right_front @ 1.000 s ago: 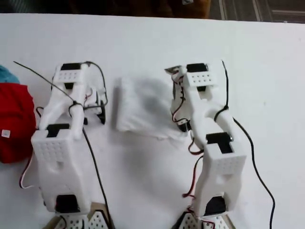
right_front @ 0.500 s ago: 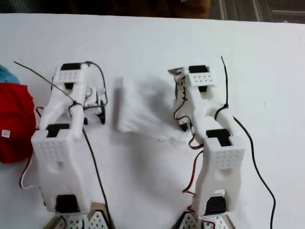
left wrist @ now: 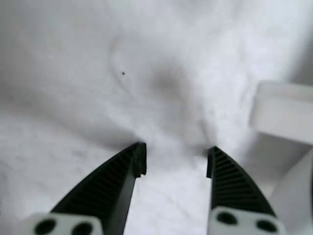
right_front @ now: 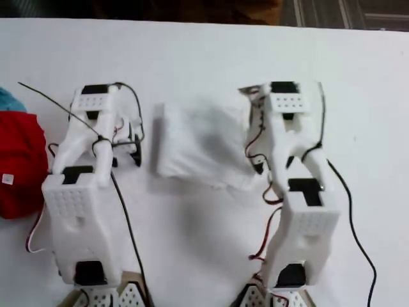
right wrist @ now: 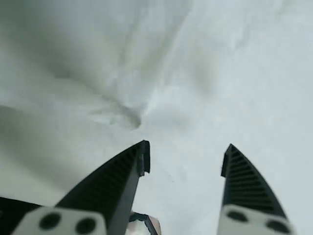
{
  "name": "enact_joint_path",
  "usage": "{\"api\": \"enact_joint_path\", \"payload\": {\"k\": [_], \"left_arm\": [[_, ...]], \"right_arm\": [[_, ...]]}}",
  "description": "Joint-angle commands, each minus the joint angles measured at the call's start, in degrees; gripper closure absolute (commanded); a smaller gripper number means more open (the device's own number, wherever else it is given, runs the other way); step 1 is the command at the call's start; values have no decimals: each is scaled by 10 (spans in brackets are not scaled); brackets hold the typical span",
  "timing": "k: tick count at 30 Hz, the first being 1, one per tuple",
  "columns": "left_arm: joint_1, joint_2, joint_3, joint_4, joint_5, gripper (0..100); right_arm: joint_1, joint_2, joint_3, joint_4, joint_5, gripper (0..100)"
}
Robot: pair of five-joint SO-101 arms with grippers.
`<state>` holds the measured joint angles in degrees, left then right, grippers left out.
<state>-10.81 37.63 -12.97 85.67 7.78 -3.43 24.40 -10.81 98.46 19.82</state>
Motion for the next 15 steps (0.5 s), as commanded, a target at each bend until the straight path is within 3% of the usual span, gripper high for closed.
{"api": "enact_joint_path", "payload": {"k": [1,4,7,9,11,15], "left_arm": [[7,0,0,-25,3,782],[7,0,0,-25,3,782],[7,0,0,-25,3,782],[7,0,1,-25,3,782],[7,0,1,-24,3,783],[7,0,1,-24,3,783]], "right_arm": [[30,-74,-20,17,8,755],[48,-106,-26,0,25,783],[46,-114,-57,-43,24,989],[30,-109,-76,-73,24,947],[10,-94,-92,-114,24,989],[-25,-27,-134,-181,24,981]]}}
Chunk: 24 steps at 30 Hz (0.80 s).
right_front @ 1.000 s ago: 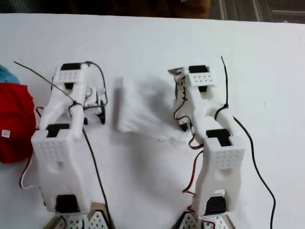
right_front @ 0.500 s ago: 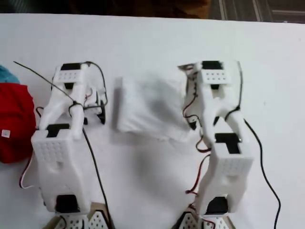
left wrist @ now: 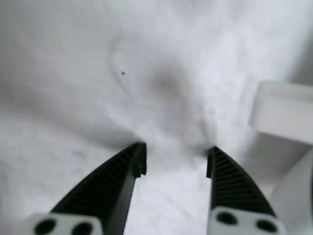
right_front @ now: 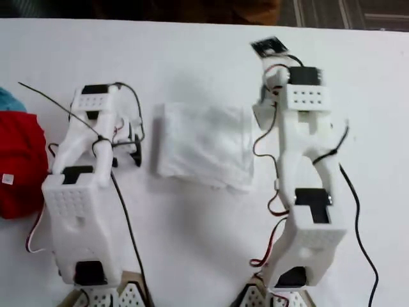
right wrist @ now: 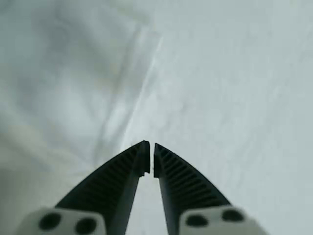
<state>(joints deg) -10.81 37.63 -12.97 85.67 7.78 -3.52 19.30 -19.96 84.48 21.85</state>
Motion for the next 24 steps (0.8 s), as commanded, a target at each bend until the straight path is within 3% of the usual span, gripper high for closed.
{"api": "enact_joint_path", "payload": {"k": [1,6,12,20,24], "left_arm": [[7,0,1,-23,3,783],[7,0,1,-24,2,783],[7,0,1,-24,2,783],[7,-5,-1,-18,3,810],[23,-48,-67,76,12,889]], "right_arm": [[-34,45,-58,-49,4,980],[-69,167,-168,-54,4,980],[-47,346,-352,-45,4,980],[-21,465,-588,65,4,980],[-36,465,-714,152,4,980]]}}
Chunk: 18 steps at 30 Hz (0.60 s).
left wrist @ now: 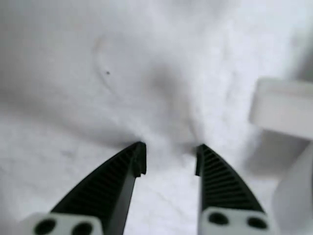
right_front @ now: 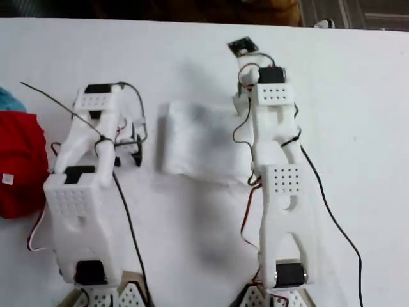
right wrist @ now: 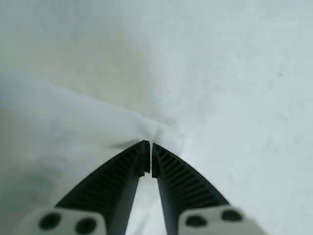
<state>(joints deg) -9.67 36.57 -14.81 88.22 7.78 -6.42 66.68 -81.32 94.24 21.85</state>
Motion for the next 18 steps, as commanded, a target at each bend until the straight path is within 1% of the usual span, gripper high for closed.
{"api": "enact_joint_path", "payload": {"k": [1,4,7,11,14,18], "left_arm": [[22,-56,-77,74,24,901],[63,-102,-162,121,51,919],[99,-119,-200,125,93,920],[105,-97,-206,70,141,920],[110,-68,-206,28,161,920],[150,-34,-207,14,166,920]], "right_arm": [[-11,-6,-130,69,4,980],[-11,-15,-139,72,4,980],[-7,-22,-107,73,4,980],[3,-47,-68,73,4,980],[27,-94,-20,73,-29,980],[42,-189,133,73,-43,980]]}}
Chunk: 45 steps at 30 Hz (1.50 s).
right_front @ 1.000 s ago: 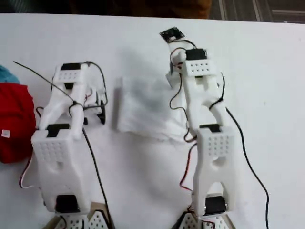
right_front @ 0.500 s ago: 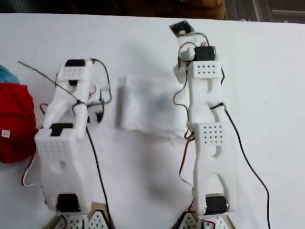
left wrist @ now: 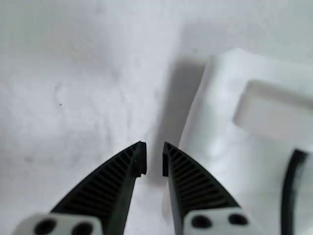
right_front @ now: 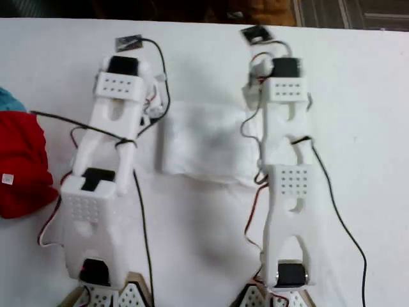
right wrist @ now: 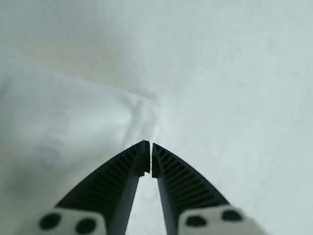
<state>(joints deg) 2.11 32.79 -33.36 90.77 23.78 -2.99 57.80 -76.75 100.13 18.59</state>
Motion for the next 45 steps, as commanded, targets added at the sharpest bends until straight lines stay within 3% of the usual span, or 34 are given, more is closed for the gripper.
{"api": "enact_joint_path", "payload": {"k": [1,9,22,27,35,45], "left_arm": [[44,10,-22,-11,7,920],[74,43,-20,-11,7,921],[23,125,-22,-19,7,921],[11,123,-36,-5,5,921],[17,123,-155,120,4,921],[18,40,6,116,6,921]], "right_arm": [[7,-126,134,15,-11,980],[-37,-252,351,-22,-13,979],[-26,-163,447,-149,-29,979],[-26,-161,447,-148,-28,979],[-28,-246,405,-88,-28,979],[-43,-334,425,12,-33,979]]}}
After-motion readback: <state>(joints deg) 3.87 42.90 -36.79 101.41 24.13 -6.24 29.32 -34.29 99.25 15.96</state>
